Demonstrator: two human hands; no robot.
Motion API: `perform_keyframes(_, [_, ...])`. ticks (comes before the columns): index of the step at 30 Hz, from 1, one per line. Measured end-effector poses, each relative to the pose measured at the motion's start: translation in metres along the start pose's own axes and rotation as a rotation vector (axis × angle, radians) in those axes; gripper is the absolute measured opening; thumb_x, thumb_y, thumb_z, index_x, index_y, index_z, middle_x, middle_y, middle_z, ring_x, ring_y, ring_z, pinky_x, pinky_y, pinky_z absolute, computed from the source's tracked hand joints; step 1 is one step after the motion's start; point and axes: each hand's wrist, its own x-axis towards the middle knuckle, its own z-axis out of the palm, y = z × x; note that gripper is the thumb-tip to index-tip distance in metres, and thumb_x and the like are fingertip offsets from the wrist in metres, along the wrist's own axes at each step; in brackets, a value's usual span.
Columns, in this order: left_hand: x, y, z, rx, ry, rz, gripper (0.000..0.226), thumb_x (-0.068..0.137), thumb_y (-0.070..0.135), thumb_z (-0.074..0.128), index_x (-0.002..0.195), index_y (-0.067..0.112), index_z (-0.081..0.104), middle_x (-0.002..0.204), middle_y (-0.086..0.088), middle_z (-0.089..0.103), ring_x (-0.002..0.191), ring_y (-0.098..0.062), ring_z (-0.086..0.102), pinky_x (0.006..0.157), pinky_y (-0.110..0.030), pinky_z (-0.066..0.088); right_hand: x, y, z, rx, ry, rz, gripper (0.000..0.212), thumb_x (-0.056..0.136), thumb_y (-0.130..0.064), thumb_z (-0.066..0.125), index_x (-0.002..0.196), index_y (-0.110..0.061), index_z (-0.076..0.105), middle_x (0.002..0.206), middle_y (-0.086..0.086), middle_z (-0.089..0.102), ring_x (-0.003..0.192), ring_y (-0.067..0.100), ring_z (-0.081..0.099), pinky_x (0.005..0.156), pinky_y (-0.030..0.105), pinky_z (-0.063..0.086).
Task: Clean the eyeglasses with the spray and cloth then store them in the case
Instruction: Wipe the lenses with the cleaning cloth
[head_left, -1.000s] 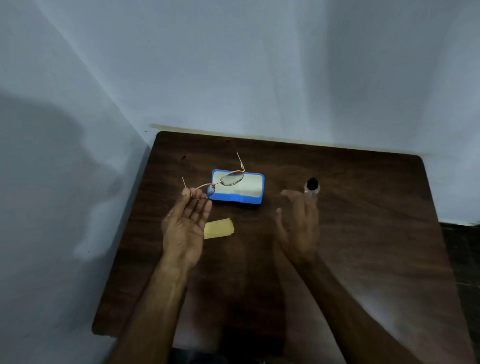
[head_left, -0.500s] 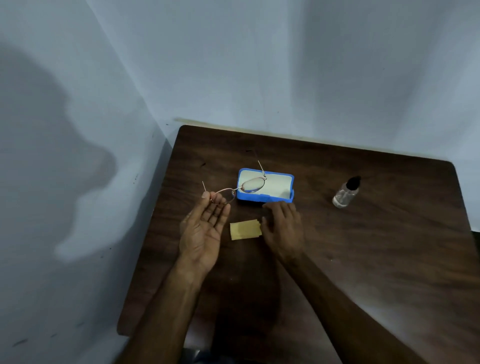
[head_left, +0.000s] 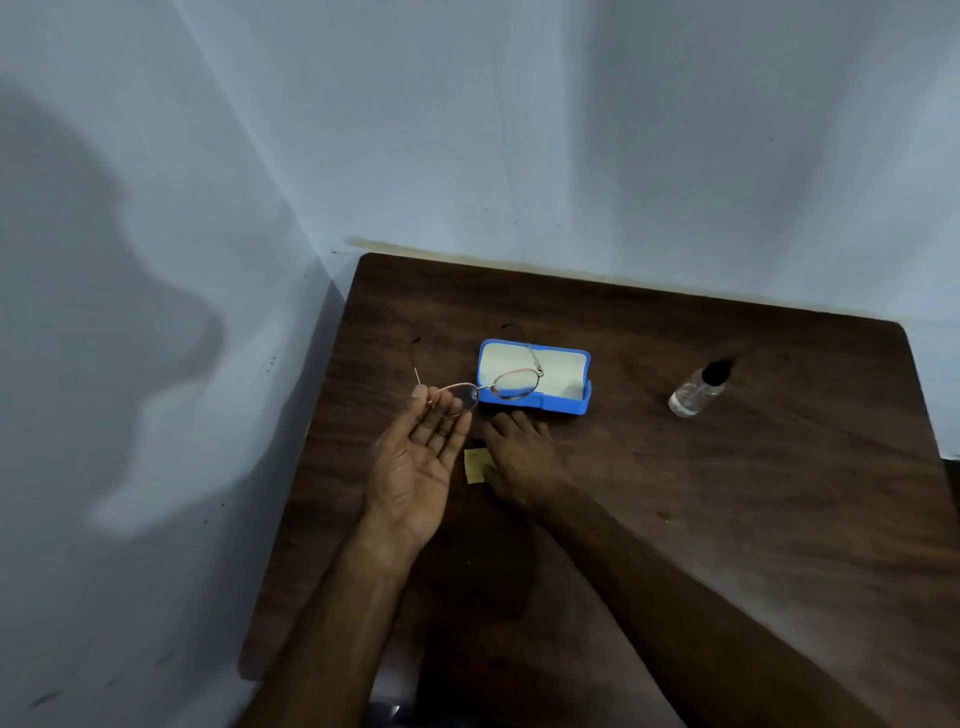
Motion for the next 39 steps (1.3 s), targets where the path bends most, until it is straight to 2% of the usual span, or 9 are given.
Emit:
perform_keyframes(6, [-0.001, 0.002, 0.004, -0.028, -0.004, -0.025, 0.014, 0.098, 0.022, 0.068, 0.095, 0.01, 0.076, 0.095, -0.006, 0.079, 0.093, -0.016, 0.079, 0.101, -0.038, 0.056, 0.007, -0.003, -0.002, 0.017, -0.069, -0.002, 0.055, 0.093, -0.035, 0.066, 0.143, -0.026, 0.047, 0.151, 0.006, 0.048, 0.14, 0.029, 0.039, 0.114, 0.055, 0.032])
perform_keyframes(12, [-0.004, 0.001, 0.008, -0.026, 0.004, -0.037, 0.014, 0.098, 0.023, 0.069, 0.097, 0.01, 0.076, 0.095, -0.005, 0.079, 0.093, -0.015, 0.079, 0.1, -0.037, 0.057, 0.004, -0.003, -0.005, 0.116, -0.029, 0.043, 0.036, 0.091, -0.035, 0.067, 0.126, -0.029, 0.058, 0.139, 0.003, 0.052, 0.131, 0.026, 0.044, 0.111, 0.05, 0.037])
perform_keyframes(16, [-0.005, 0.001, 0.009, -0.017, 0.001, -0.039, 0.014, 0.096, 0.025, 0.07, 0.097, 0.012, 0.076, 0.095, -0.003, 0.08, 0.094, -0.014, 0.079, 0.095, -0.034, 0.063, -0.005, -0.001, -0.012, 0.367, 0.054, 0.116, 0.02, 0.089, -0.028, 0.073, 0.107, -0.026, 0.066, 0.119, -0.003, 0.056, 0.111, 0.016, 0.053, 0.094, 0.038, 0.052])
perform_keyframes(20, [-0.006, 0.0, 0.012, -0.019, -0.01, -0.04, 0.014, 0.096, 0.026, 0.07, 0.096, 0.012, 0.076, 0.095, -0.004, 0.08, 0.093, -0.013, 0.079, 0.091, -0.032, 0.064, -0.02, 0.001, -0.017, 0.832, 0.073, 0.234, 0.013, 0.092, -0.019, 0.072, 0.101, -0.025, 0.065, 0.107, -0.005, 0.065, 0.1, 0.012, 0.064, 0.084, 0.034, 0.057])
perform_keyframes(23, [-0.007, 0.0, 0.014, -0.012, -0.017, -0.032, 0.018, 0.098, 0.026, 0.069, 0.091, 0.012, 0.078, 0.094, -0.004, 0.08, 0.092, -0.013, 0.079, 0.094, -0.032, 0.062, -0.031, 0.001, -0.013, 1.042, 0.203, 0.267, 0.015, 0.091, -0.014, 0.075, 0.104, -0.018, 0.067, 0.106, 0.001, 0.071, 0.1, 0.018, 0.069, 0.088, 0.041, 0.061])
perform_keyframes(29, [-0.012, -0.004, 0.025, 0.0, -0.063, -0.02, 0.035, 0.101, 0.028, 0.064, 0.077, 0.014, 0.085, 0.092, -0.002, 0.082, 0.09, -0.009, 0.079, 0.096, -0.029, 0.061, -0.049, -0.001, -0.016, 1.381, 0.471, 0.296, 0.018, 0.086, 0.002, 0.077, 0.103, 0.004, 0.07, 0.102, 0.02, 0.076, 0.093, 0.029, 0.073, 0.081, 0.04, 0.059])
perform_keyframes(33, [-0.011, -0.006, 0.031, -0.019, -0.057, -0.009, 0.024, 0.098, 0.027, 0.069, 0.086, 0.012, 0.083, 0.097, -0.004, 0.081, 0.093, -0.012, 0.079, 0.094, -0.032, 0.062, -0.068, -0.006, -0.036, 1.656, 0.611, 0.346, 0.019, 0.086, 0.007, 0.075, 0.104, 0.005, 0.068, 0.103, 0.028, 0.075, 0.088, 0.03, 0.07, 0.079, 0.041, 0.056])
perform_keyframes(36, [-0.011, -0.009, 0.038, -0.028, -0.04, 0.006, 0.016, 0.095, 0.025, 0.073, 0.096, 0.011, 0.08, 0.099, -0.007, 0.081, 0.092, -0.013, 0.079, 0.084, -0.031, 0.066, -0.084, -0.008, -0.051, 1.72, 0.738, 0.353, 0.018, 0.086, 0.004, 0.076, 0.102, -0.003, 0.072, 0.102, 0.02, 0.078, 0.093, 0.029, 0.073, 0.086, 0.047, 0.058])
perform_keyframes(39, [-0.013, -0.013, 0.046, -0.044, -0.036, 0.013, 0.02, 0.097, 0.024, 0.072, 0.087, 0.014, 0.085, 0.102, -0.008, 0.081, 0.096, -0.015, 0.078, 0.082, -0.031, 0.066, -0.096, -0.015, -0.063, 1.734, 0.891, 0.284, 0.015, 0.087, 0.005, 0.075, 0.098, -0.005, 0.074, 0.098, 0.02, 0.078, 0.088, 0.026, 0.071, 0.081, 0.043, 0.056])
